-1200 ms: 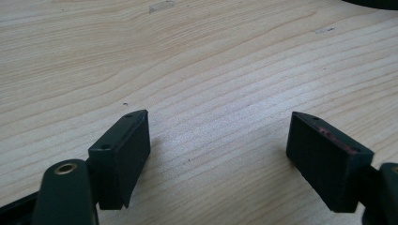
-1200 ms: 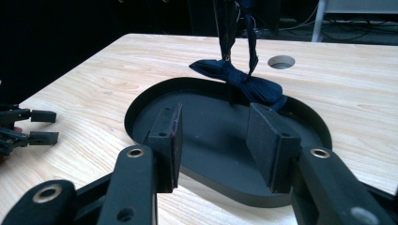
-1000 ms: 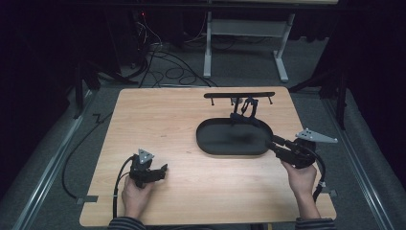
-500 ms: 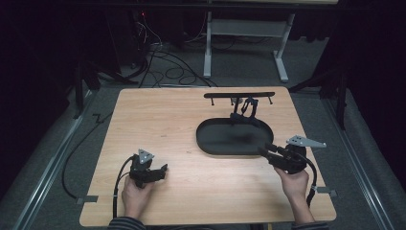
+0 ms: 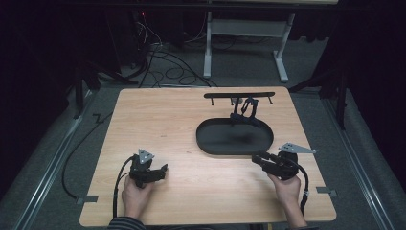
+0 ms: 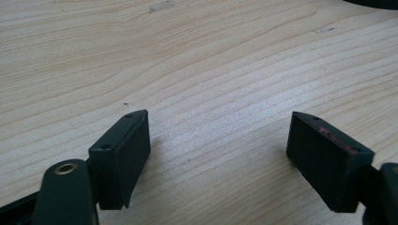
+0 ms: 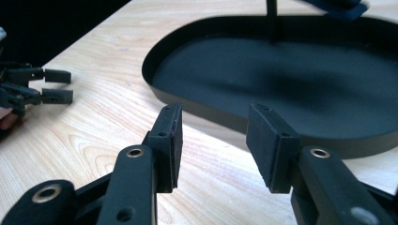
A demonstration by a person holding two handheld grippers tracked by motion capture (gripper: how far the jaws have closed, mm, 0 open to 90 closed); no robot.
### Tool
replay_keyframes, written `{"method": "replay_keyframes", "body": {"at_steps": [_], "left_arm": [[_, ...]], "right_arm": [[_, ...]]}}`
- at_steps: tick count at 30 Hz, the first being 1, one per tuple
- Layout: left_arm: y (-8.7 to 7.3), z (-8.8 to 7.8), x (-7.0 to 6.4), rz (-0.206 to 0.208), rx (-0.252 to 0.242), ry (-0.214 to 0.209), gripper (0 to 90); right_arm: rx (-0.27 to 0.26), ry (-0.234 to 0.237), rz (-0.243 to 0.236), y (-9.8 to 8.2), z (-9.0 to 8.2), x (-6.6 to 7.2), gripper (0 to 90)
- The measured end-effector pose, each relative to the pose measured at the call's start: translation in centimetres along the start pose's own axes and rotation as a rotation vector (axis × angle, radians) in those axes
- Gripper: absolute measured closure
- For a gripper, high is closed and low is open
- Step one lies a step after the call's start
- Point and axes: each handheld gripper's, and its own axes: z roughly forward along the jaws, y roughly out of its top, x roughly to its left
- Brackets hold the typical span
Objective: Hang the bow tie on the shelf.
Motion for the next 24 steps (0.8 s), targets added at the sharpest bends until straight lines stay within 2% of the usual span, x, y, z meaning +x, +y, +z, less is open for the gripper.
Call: {"method": "replay_keyframes", "body": {"at_steps": [11, 18, 24], "left_arm": [[0.0, 0.0, 0.0, 0.002, 0.000, 0.001, 22.3], [0.0, 0.0, 0.0, 0.002, 0.002, 0.001, 22.3], [0.0, 0.0, 0.0, 0.002, 0.002, 0.001, 22.3]], "right_arm": [[0.054, 0.008, -0.008, -1.6, 1.6, 0.7, 58.4], [0.098, 0.007, -0.030, -2.4, 2.8, 1.3, 58.4], [0.120, -0.015, -0.051, -2.7, 3.3, 1.6, 58.4]]}}
